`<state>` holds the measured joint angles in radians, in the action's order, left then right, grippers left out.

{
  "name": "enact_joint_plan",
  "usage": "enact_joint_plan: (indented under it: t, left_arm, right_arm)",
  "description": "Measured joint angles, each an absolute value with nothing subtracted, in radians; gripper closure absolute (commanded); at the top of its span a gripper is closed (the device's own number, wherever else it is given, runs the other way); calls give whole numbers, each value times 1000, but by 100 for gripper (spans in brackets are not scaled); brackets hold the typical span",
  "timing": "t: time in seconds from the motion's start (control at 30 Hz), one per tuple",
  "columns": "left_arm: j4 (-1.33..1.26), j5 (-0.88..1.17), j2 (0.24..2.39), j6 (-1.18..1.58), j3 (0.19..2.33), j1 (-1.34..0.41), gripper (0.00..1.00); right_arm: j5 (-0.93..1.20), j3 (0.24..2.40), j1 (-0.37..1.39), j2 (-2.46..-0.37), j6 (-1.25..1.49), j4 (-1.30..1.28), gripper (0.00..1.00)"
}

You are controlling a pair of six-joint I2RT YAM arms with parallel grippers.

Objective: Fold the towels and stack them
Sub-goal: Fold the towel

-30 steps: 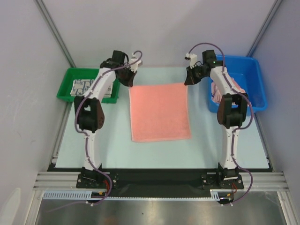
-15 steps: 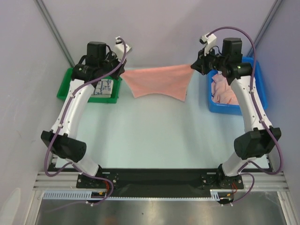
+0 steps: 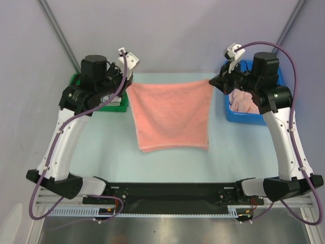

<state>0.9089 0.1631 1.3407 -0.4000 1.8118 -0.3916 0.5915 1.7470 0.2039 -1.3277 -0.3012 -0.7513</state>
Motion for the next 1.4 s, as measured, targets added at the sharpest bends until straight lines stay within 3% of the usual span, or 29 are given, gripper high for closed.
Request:
enact_joint_plan:
  t: [0.13,0.33,0.6,0.9,0.93,0.97,1.0,1.1,1.13,1.3,1.4]
  left_arm:
    - [902,131,1438,-401,1815,-391,100]
    - [823,116,1785,-405,1811,-358,100]
    - [779,126,2236,-422,2016,-280,100]
    - [714,109,2291,-451,2059,-274,100]
    - [706,107,2291,-452,2057,-274,98]
    - [703,107,2291,-453,2057,-274,84]
    - [698,106,2291,-455,2056,-274,57]
    - [681,68,2291,-427,2056,-274,39]
    - [677,49,2291,-418,2056,-273,35]
    - [691,-83,2273,-311,2055,-273,34]
    - [702,-111,2185,-212,1986,-274,34]
  right_arm:
    - [612,1687,196,-1382,-292,-710,100]
    - [653,1599,158,-1671,-290,-583,100]
    - [698,1741,107,-2114,-334,-497,100]
    - [696,1758,94,-2170,-377,-404,98]
    - [693,1758,93,-2170,-376,-401,84]
    - [691,1759,93,-2170,-370,-396,76]
    - [685,1763,93,-2173,-363,-389,69]
    - [633,1803,94,-2192,-307,-373,52]
    - [601,1825,95,-2200,-278,-374,48]
    - [374,1896,119,-2176,-108,-434,46]
    - [244,1860,156,-2087,25,-508,51]
